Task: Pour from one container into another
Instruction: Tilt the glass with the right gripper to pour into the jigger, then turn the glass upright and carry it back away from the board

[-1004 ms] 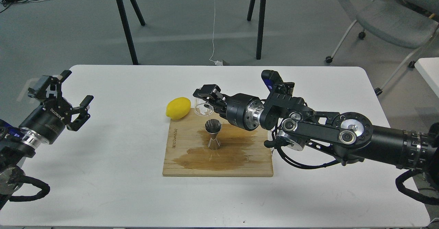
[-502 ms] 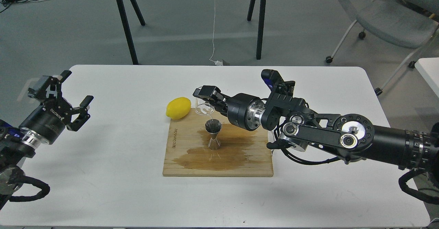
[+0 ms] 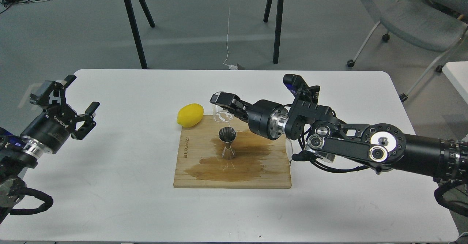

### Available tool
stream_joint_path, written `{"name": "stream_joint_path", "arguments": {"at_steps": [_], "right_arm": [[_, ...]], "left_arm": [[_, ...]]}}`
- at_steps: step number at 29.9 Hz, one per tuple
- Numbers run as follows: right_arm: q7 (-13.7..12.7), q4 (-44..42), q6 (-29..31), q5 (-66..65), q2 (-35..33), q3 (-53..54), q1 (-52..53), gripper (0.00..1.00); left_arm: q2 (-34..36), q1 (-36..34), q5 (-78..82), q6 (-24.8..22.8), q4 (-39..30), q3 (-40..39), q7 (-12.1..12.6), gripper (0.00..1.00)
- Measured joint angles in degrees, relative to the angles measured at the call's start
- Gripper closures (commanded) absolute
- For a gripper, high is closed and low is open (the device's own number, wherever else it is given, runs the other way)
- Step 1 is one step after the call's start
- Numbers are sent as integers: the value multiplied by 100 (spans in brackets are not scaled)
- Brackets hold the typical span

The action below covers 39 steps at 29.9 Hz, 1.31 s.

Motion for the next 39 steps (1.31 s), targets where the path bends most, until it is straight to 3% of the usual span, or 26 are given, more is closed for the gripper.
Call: {"name": "stream_joint_path", "arguments": {"at_steps": [16, 22, 27, 39], "right_arm": [[412, 165, 6, -447, -197, -24, -77, 56], [404, 135, -37, -287, -197, -32, -102, 56], [362, 189, -97, 1267, -197, 604, -445, 55], [357, 211, -90, 5374, -102, 4346, -3088, 56]], "left_arm": [[-1, 5, 9, 0, 0, 0, 0, 1], [-1, 9, 9, 0, 34, 0, 0, 1], [-1, 9, 9, 0, 70, 0, 0, 1], [9, 56, 9, 0, 79, 9, 0, 1]]}}
